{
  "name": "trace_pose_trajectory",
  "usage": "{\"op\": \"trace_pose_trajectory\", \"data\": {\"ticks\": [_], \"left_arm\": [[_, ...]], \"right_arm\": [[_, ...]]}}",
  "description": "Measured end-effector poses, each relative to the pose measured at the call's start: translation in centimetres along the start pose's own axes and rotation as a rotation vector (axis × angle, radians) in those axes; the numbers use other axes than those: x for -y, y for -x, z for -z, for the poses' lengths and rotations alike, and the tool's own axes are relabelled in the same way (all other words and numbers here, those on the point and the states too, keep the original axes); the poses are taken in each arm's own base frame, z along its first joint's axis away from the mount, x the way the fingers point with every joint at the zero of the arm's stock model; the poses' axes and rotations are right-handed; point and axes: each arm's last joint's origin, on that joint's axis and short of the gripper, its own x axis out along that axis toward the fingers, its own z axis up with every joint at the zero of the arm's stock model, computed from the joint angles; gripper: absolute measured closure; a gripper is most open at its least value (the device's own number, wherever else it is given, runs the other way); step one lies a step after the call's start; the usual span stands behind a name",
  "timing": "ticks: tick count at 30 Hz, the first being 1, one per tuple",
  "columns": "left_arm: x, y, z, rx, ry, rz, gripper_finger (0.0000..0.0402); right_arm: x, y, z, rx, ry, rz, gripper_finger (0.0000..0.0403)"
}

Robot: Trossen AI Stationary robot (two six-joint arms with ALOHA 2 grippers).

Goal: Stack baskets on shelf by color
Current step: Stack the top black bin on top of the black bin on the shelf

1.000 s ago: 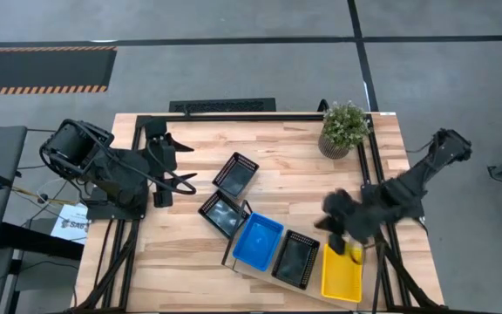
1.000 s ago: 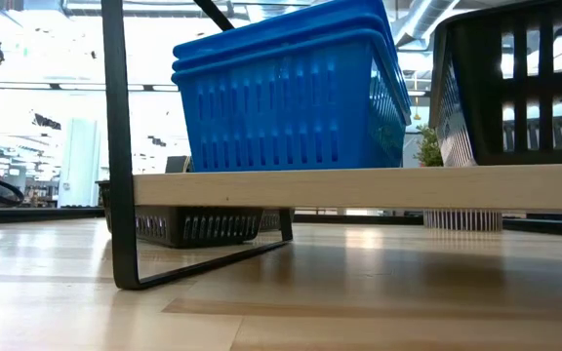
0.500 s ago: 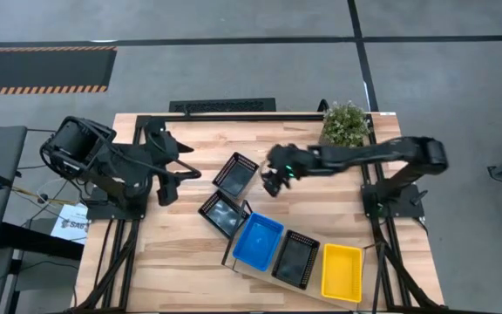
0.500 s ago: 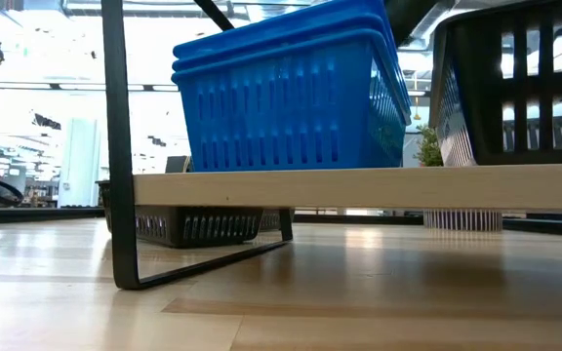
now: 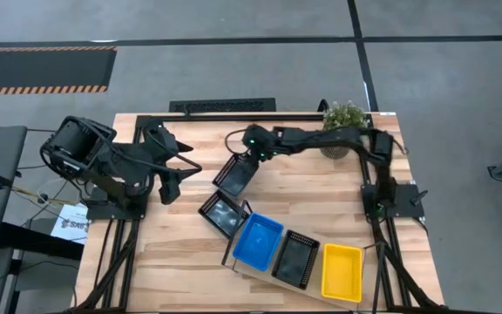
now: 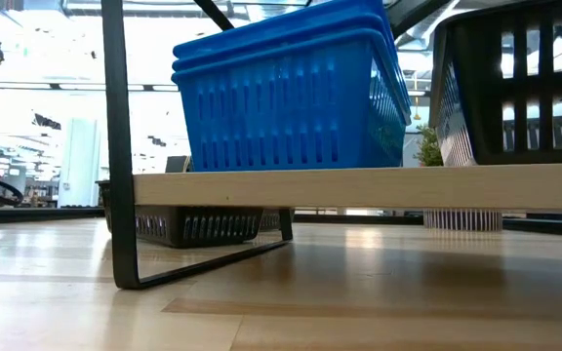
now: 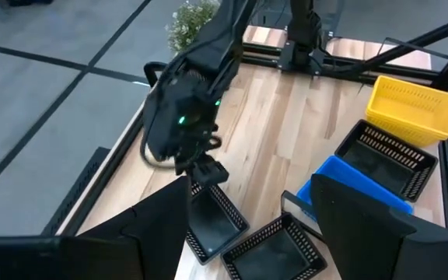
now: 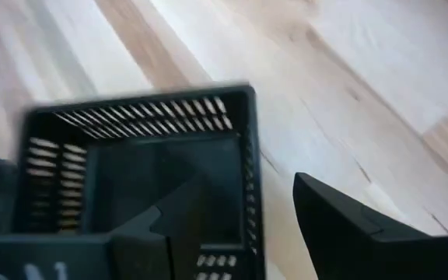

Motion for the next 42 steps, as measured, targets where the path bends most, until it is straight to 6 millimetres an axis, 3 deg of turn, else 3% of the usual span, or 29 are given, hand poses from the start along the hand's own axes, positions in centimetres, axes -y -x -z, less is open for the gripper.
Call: {"op": "trace_pose_trajectory", "data": {"ticks": [5,10,12,16,21,25,28,31,34,37,39,42], "left_arm": [[0.0,0.0,0.0,0.003,-0.009,-0.005,0.0148],[0.0,0.0,0.0,0.006,-0.046,-0.013,0.0148],[0.0,0.0,0.0,0.007,-0.059,-0.014,0.0148],[-0.1,0.0,0.0,0.012,-0.080,-0.028,0.0148],[-0.1,0.0,-0.1,0.016,-0.105,-0.037,0.0148],[-0.3,0.2,0.0,0.020,-0.112,-0.034,0.0148],[-0.8,0.9,0.1,0.033,-0.095,-0.024,0.0148],[-1.5,1.7,0.2,0.051,-0.065,-0.017,0.0148],[-2.1,2.4,0.3,0.068,-0.030,-0.011,0.0148],[-2.7,3.0,0.5,0.081,-0.012,-0.005,0.0148],[-2.9,3.2,0.5,0.087,-0.007,-0.002,0.0148],[-3.1,3.5,0.6,0.091,-0.003,0.005,0.0148]], "right_arm": [[0.4,-2.4,0.0,-0.136,0.015,0.056,0.0191],[0.2,-3.2,0.3,-0.214,0.023,0.073,0.0211],[-0.1,-3.1,0.3,-0.215,0.029,0.076,0.0245],[-0.3,-2.3,0.0,-0.197,0.026,0.083,0.0366],[0.4,-0.7,-0.8,-0.179,-0.010,0.094,0.0391],[1.0,4.3,-3.1,-0.055,-0.051,0.070,0.0392],[1.4,10.1,-4.1,0.025,-0.064,0.050,0.0396],[1.1,16.5,-3.6,0.064,-0.051,0.025,0.0397],[-0.3,22.5,-1.2,0.045,-0.016,-0.039,0.0397],[-2.3,27.0,2.2,-0.011,0.021,-0.107,0.0399],[-3.7,29.1,4.9,-0.039,0.022,-0.174,0.0397],[-5.6,30.2,9.0,-0.091,0.001,-0.256,0.0396]]}}
